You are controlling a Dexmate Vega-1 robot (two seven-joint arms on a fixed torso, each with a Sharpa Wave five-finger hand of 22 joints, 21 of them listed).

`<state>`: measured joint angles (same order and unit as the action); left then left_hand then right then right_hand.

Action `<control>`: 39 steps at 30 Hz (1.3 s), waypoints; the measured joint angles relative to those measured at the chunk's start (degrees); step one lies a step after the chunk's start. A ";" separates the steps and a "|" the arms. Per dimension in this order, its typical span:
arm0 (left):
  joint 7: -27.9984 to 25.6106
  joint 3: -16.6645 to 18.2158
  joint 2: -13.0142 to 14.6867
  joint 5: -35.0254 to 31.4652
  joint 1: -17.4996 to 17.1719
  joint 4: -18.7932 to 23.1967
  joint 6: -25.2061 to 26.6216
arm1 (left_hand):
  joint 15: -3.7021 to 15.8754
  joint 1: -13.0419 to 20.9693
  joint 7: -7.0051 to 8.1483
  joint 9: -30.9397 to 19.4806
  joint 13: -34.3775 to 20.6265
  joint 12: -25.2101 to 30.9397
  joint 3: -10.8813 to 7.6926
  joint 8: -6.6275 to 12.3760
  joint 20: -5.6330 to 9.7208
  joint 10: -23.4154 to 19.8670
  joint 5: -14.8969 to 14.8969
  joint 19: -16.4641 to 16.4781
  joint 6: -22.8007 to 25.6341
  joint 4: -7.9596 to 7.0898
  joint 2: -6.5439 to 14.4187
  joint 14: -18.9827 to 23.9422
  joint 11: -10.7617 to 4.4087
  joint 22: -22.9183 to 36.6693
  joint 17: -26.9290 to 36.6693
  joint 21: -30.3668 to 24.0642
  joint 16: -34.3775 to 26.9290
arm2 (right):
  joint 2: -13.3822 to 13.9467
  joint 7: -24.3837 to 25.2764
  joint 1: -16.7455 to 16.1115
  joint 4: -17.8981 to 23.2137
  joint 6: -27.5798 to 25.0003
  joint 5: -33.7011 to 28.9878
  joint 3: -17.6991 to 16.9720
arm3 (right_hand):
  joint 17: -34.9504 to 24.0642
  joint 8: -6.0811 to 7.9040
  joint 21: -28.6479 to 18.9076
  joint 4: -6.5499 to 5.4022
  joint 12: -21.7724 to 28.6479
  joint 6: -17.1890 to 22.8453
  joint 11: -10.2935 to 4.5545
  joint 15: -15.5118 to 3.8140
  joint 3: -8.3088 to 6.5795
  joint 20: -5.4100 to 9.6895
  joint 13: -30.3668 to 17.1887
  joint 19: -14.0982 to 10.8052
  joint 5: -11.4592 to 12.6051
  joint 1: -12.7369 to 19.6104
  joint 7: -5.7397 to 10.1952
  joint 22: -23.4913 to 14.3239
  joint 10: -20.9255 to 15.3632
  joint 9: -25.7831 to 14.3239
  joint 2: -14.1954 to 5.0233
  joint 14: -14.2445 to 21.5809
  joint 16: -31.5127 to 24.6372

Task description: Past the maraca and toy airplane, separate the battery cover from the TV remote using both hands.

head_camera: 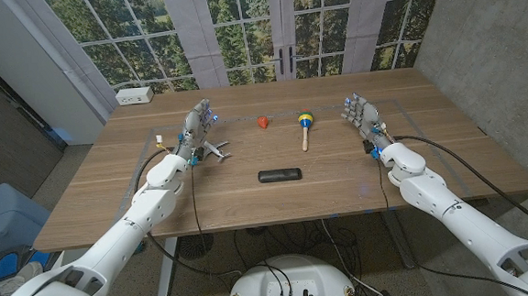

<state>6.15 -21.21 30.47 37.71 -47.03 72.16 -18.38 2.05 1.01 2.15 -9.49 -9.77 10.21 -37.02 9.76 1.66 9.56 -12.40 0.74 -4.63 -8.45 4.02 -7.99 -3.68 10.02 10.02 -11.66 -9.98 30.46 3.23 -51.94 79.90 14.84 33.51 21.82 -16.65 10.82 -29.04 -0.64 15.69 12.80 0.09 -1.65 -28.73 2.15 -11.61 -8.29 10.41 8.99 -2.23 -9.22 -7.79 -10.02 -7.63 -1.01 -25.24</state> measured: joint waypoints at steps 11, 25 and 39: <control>3.13 0.00 0.93 0.00 0.44 -0.95 -1.00 | 0.00 0.00 0.00 0.01 0.00 0.00 0.01 0.00 0.00 0.00 0.00 0.00 0.01 0.01 0.00 0.00 0.00 -0.01 -0.01 0.01 0.00 | 1.32 5.60 -2.84 7.31 -1.15 -4.58 0.66 | 0.73 0.26 0.10 2.23 0.00 0.41 0.64 -0.20 -0.89 -0.19 0.00 -0.59 0.00 2.24 -0.41 0.01 -0.63 0.01 -0.82 0.24 0.00; 2.03 0.32 2.25 -1.09 -1.13 1.53 -1.54 | -0.02 0.01 0.21 0.01 0.01 0.51 -0.23 0.22 0.16 -0.01 0.00 0.45 0.23 0.25 0.01 0.02 0.00 -0.01 -0.16 -0.21 -0.22 | 4.13 10.41 -4.98 13.58 -3.15 -11.44 1.20 | 2.55 0.66 1.13 9.12 0.00 2.35 2.36 2.76 -2.41 -3.48 -0.26 -3.88 0.45 8.67 -1.74 -0.26 -3.79 -0.26 0.67 3.81 0.46; 0.74 0.63 3.45 -1.65 -2.71 4.01 -1.51 | 0.00 0.22 0.31 0.02 0.02 0.67 -0.38 0.43 0.39 -0.01 0.00 0.83 0.76 0.45 0.22 0.43 0.00 -0.02 -0.16 -0.21 -0.22 | 8.13 13.25 -6.76 20.29 -8.48 -19.17 1.42 | 2.55 0.66 1.54 9.98 0.00 2.66 2.25 2.26 -2.51 -3.68 -0.25 -4.50 0.45 9.88 -1.44 -0.25 -4.30 -0.25 0.68 4.31 0.46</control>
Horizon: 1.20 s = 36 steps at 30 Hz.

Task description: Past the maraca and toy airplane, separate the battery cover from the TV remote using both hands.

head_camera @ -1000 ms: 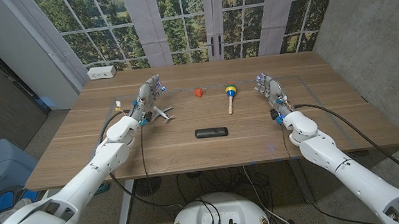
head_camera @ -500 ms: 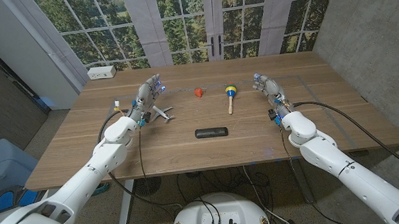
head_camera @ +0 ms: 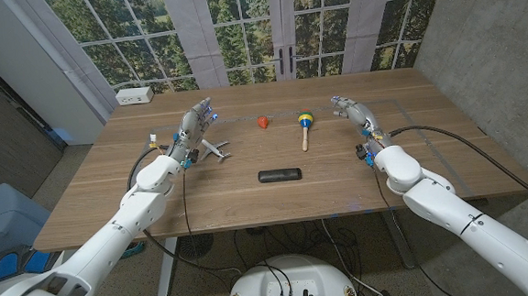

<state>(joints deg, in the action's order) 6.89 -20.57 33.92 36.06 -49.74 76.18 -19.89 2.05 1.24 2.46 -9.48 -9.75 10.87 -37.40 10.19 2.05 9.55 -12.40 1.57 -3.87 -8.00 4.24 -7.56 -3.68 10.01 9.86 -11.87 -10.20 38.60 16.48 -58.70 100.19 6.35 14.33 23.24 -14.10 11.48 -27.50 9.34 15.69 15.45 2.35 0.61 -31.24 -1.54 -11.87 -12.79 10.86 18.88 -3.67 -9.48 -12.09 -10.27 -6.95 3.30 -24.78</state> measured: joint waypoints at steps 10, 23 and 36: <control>-0.17 0.13 0.52 -0.13 -0.31 0.49 0.34 | 0.00 0.00 0.00 0.00 0.00 0.00 0.15 0.00 0.00 -0.22 0.00 0.00 -0.01 0.15 0.00 0.61 0.21 0.00 0.00 0.00 0.00 | 3.11 0.96 -1.29 5.24 -4.66 -5.11 0.25 | 0.00 0.00 0.47 0.00 0.00 0.62 0.00 0.00 0.00 0.32 0.00 -0.31 0.00 0.00 0.00 0.01 0.00 0.00 0.00 0.00 0.00; -0.10 0.18 0.73 -0.20 -0.30 0.50 0.50 | 0.00 0.00 -0.21 0.01 0.01 0.00 0.15 0.00 0.00 -0.22 0.00 0.00 0.20 0.15 0.00 0.61 0.21 -0.01 0.01 0.00 0.00 | 6.37 1.01 -2.19 10.53 -10.10 -10.35 0.82 | -0.01 0.00 0.88 0.07 0.00 0.61 -0.41 -0.31 0.42 0.31 -0.28 -0.72 0.00 0.81 0.00 0.01 -0.40 0.01 0.82 0.31 0.00; 0.39 -0.01 0.74 -0.25 0.40 -0.08 0.62 | 0.00 0.00 -0.21 0.01 0.01 0.00 0.15 0.00 0.00 -0.22 0.00 -0.01 0.20 0.14 0.00 0.61 0.21 -0.01 0.01 0.01 0.00 | 9.11 0.60 -3.02 15.06 -15.95 -15.95 1.34 | -0.16 0.00 0.88 -0.17 0.00 0.61 -0.41 -0.19 0.66 -0.10 -0.27 -1.12 0.00 0.59 0.00 0.02 -0.40 0.01 0.60 0.83 0.00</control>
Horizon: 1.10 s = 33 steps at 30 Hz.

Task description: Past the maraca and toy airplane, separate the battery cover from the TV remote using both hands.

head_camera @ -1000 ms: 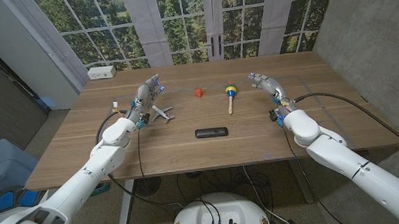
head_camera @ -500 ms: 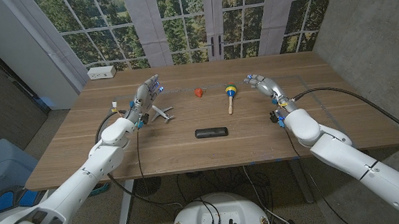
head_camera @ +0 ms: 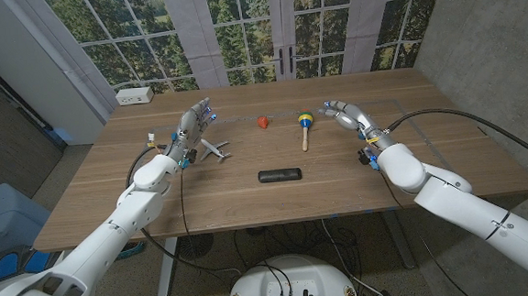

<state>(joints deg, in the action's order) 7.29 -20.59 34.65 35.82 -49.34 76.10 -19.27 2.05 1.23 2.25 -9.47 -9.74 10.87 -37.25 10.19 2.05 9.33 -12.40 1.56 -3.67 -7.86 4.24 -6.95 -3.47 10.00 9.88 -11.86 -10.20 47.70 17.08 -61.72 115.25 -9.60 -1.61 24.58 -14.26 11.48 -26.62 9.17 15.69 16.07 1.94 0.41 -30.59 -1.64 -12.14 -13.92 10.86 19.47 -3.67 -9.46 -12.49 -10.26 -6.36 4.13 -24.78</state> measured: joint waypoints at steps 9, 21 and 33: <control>0.28 -0.20 -0.02 -0.06 0.23 -0.23 0.25 | 0.00 0.00 0.00 0.00 0.00 0.00 -0.23 0.00 0.00 0.00 0.00 0.00 0.00 0.23 0.00 0.00 0.00 0.00 0.00 0.00 0.00 | 1.91 -0.64 -0.22 3.33 -4.28 -4.72 1.01 | 0.00 0.00 0.44 0.00 0.00 0.00 0.00 -0.21 0.00 0.21 0.00 -0.20 0.00 0.00 0.00 0.00 0.00 0.00 0.00 0.20 0.00; 0.62 -0.44 -0.05 -0.12 0.54 -0.44 0.55 | 0.00 0.00 0.00 0.00 0.00 0.00 -0.23 0.00 0.00 0.00 0.00 0.00 0.00 0.22 0.00 0.00 0.00 0.00 0.00 0.00 0.00 | 4.52 -3.21 0.40 8.12 -10.05 -10.48 3.16 | 0.01 0.00 0.44 -0.16 -0.23 0.31 0.00 -0.23 0.46 0.11 0.01 -0.93 0.00 0.00 0.31 0.00 0.00 0.00 0.00 0.23 0.00; 0.83 -0.68 -0.08 -0.21 0.77 -0.53 0.69 | 0.00 0.00 0.00 0.01 0.00 0.00 -0.23 0.00 0.00 0.00 0.00 0.00 0.00 0.22 0.00 0.00 0.00 0.00 0.00 0.00 0.00 | 5.85 -5.83 0.86 11.13 -14.50 -15.40 5.00 | 0.01 0.00 0.44 0.00 -0.23 0.52 -0.51 -1.13 0.62 0.93 -0.26 -2.16 0.00 0.45 0.52 0.00 -0.51 -0.29 -0.45 1.12 0.00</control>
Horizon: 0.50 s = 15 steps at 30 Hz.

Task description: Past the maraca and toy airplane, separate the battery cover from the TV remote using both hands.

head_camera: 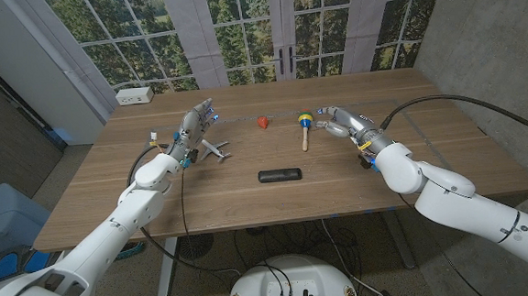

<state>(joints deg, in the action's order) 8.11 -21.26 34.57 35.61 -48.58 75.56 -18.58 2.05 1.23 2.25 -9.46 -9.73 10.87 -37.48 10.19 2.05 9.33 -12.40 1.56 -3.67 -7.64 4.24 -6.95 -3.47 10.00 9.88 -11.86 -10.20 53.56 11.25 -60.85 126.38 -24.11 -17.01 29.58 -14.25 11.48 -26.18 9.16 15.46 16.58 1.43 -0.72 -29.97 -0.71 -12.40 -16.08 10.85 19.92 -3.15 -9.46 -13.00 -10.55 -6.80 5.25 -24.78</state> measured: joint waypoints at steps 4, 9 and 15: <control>0.02 -0.03 0.00 -0.02 0.01 0.02 0.02 | 0.00 0.00 0.00 0.00 0.00 0.00 0.00 0.00 0.00 0.00 0.00 0.00 0.00 0.00 0.00 0.00 0.00 0.00 0.00 0.00 0.00 | 0.22 -0.85 0.13 0.61 -1.17 -1.52 0.52 | 0.00 0.00 0.00 0.00 0.00 0.10 -0.30 -0.34 0.00 0.09 0.00 -0.76 0.15 0.45 0.10 -0.21 -0.30 0.00 -0.45 0.34 0.00; 0.01 -0.04 0.10 -0.10 -0.11 0.48 0.09 | 0.00 0.00 0.00 0.00 0.00 0.00 0.00 0.00 0.00 0.00 0.00 0.00 0.00 0.00 0.00 0.00 0.00 0.00 0.00 0.00 0.00 | 0.71 -2.33 0.54 1.91 -2.77 -3.90 1.86 | 0.00 0.00 0.00 0.24 -0.22 -0.12 -0.42 -0.82 0.24 0.60 0.00 -2.25 0.44 0.48 0.31 -0.31 -0.42 0.00 -0.46 0.82 0.00; -0.07 -0.04 0.43 -0.15 -0.58 1.22 0.12 | 0.00 0.00 0.00 0.00 0.00 0.00 0.00 0.00 0.00 0.00 0.00 0.00 0.00 0.00 0.00 0.00 0.00 0.00 0.00 0.00 0.00 | 0.86 -3.89 0.72 2.30 -4.13 -6.31 2.45 | 0.11 0.00 0.00 0.57 -0.22 -0.44 -0.72 -0.82 -0.08 0.39 0.01 -2.44 0.44 2.04 0.63 -0.31 -0.72 0.01 -0.38 0.81 0.00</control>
<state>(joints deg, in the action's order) 8.04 -21.31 35.00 35.46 -49.16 76.78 -18.46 2.05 1.23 2.25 -9.46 -9.73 10.87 -37.48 10.19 2.05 9.33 -12.40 1.56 -3.68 -7.64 4.24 -6.96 -3.47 10.00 9.88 -11.86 -10.20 54.42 7.37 -60.14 128.68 -28.24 -23.32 32.03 -14.14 11.48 -26.18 9.73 15.24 16.15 0.71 -1.54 -30.05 -0.31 -12.39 -18.52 11.30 21.96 -2.52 -9.76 -13.73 -10.54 -7.18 6.07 -24.78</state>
